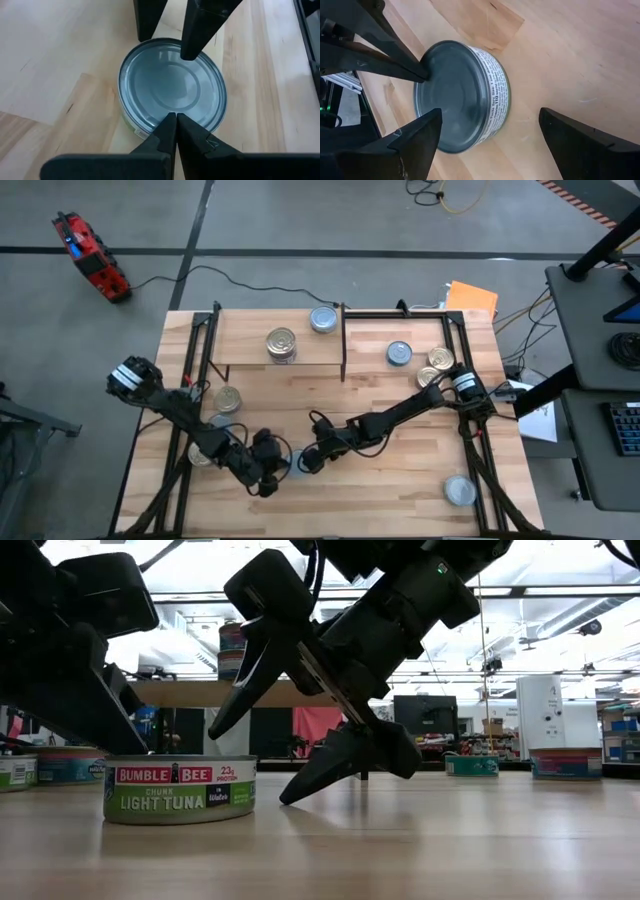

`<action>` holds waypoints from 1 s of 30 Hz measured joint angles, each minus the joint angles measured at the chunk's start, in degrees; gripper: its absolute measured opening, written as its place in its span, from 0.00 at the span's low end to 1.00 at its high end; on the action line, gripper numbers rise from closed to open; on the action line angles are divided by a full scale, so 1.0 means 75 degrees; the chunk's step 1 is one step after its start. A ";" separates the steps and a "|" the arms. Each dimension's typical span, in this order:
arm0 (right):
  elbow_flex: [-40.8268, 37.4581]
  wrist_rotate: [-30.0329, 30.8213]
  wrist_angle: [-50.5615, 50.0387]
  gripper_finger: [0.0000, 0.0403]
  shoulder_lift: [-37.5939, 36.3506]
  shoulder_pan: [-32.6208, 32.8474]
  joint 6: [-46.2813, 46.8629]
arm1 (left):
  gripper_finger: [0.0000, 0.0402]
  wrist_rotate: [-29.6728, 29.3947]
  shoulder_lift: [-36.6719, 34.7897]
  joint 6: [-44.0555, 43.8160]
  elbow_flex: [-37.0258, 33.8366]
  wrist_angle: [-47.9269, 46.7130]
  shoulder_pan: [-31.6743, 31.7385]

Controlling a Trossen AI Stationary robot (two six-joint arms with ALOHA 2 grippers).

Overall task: Stack canned seafood by type on shelf
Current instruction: Stack the green tuna can on top of the green tuna can on the shelf

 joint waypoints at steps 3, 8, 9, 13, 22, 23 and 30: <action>0.0000 -0.0102 0.0011 0.81 0.0000 -0.0009 -0.0030 | 0.00 -0.0124 0.0035 -0.0082 0.0000 0.0013 -0.0056; 0.0000 -0.0160 0.0026 0.80 0.0000 -0.0008 -0.0081 | 0.00 -0.0270 0.0046 -0.0246 -0.0026 0.0009 -0.0115; 0.0000 -0.0160 0.0026 0.80 0.0000 -0.0006 -0.0094 | 0.00 -0.0350 0.0049 -0.0272 -0.0026 0.0005 -0.0153; 0.0000 -0.0168 0.0026 0.82 0.0000 -0.0006 -0.0100 | 0.00 -0.0789 0.0057 -0.0533 -0.0033 -0.0164 -0.0347; -0.0003 -0.0244 0.0194 0.82 0.0000 -0.0006 -0.0206 | 0.00 -0.1297 0.0068 -0.0850 -0.0095 -0.0263 -0.0615; -0.0003 -0.0244 0.0192 0.83 0.0000 -0.0007 -0.0219 | 0.00 -0.1369 0.0082 -0.0868 -0.0098 -0.0266 -0.0644; -0.0003 -0.0244 0.0227 0.83 0.0000 -0.0020 -0.0301 | 0.00 -0.1601 0.0201 -0.1173 -0.0096 -0.0173 -0.0756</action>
